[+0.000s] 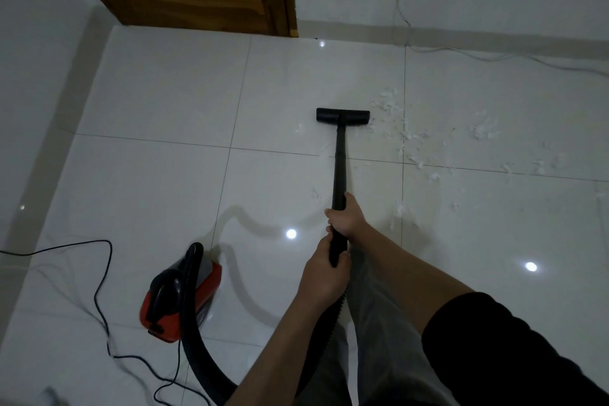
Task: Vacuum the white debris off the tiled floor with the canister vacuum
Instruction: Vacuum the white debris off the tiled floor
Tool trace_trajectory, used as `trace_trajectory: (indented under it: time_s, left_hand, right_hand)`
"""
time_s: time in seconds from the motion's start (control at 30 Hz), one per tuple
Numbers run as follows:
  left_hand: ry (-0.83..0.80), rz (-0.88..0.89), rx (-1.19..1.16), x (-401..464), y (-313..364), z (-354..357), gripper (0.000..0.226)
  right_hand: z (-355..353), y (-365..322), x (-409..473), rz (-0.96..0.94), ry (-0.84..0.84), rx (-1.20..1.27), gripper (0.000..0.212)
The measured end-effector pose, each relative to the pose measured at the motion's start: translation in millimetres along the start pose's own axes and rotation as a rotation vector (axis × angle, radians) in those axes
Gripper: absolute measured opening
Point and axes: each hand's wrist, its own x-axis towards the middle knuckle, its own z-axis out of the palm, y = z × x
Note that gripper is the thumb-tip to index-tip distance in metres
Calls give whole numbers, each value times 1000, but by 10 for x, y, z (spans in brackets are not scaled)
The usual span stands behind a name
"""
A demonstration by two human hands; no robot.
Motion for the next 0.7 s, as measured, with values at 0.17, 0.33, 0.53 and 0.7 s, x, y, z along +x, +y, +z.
trace_trajectory:
  time_s: [0.17,0.33,0.53,0.7]
  left_hand:
    - [6,21,20,-152,-121,-27,50]
    - [4,50,36,-338,-257,-52,50]
    - [4,43,32,-573,-459,-56,45]
    - [-4,21,59,-730,-651,-27,44]
  right_hand:
    - [76,93,-159,7,-9,9,53]
    - [152,229,-338,9,-11,12,54]
    - [273,449,-531,-3,-17,3,39]
    - [329,615,-715,33,-29,29,51]
